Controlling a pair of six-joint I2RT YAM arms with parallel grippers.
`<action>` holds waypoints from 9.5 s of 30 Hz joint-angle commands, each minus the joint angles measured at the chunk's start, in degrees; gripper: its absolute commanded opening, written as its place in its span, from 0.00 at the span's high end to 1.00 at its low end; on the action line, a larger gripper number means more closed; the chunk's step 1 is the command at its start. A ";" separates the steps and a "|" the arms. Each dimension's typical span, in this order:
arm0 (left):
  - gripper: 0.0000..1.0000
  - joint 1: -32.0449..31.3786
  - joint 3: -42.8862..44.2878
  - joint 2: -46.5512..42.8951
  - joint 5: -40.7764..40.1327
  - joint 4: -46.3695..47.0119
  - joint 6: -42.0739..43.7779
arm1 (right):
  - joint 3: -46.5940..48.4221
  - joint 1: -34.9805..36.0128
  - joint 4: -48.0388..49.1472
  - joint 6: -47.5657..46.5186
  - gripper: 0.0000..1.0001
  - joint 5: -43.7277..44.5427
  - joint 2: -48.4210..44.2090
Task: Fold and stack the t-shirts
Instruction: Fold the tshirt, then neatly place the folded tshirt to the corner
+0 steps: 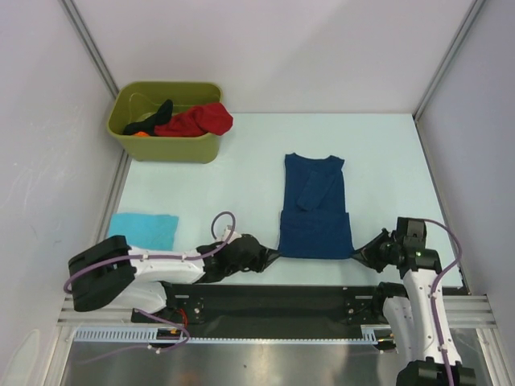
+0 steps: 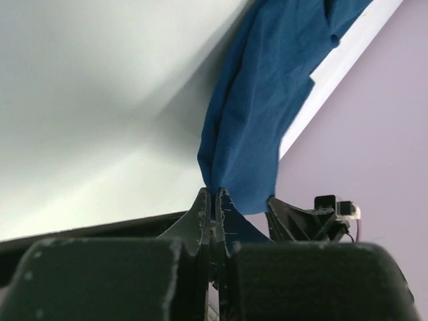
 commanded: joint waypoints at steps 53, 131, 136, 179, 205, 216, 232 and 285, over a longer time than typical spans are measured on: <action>1.00 37.96 65.65 48.75 22.04 -5.68 23.86 | 80.93 3.83 14.37 -6.25 1.00 -5.56 88.01; 0.57 31.46 49.20 39.89 42.16 -1.81 74.12 | 85.16 -2.41 40.87 -0.17 0.84 -21.82 104.56; 0.55 31.46 49.57 35.14 43.21 -1.39 71.33 | 72.47 -2.06 36.08 -6.06 0.78 -19.81 87.88; 0.50 39.97 21.54 -10.82 40.58 -18.87 70.89 | 39.12 33.47 23.85 -41.28 0.00 26.48 37.51; 0.49 50.18 6.94 -22.09 46.38 -21.85 71.40 | 17.22 56.75 61.74 -104.59 0.15 44.98 59.36; 0.49 56.06 7.03 -16.64 49.89 -17.11 68.77 | 24.16 49.37 60.96 -108.46 0.34 34.79 66.31; 0.18 53.88 12.21 1.99 55.61 4.75 54.45 | 30.49 48.57 51.64 -104.43 1.00 31.98 64.03; 0.24 33.65 48.24 55.26 33.90 26.66 20.60 | 20.30 40.66 48.47 -94.93 1.00 16.94 38.28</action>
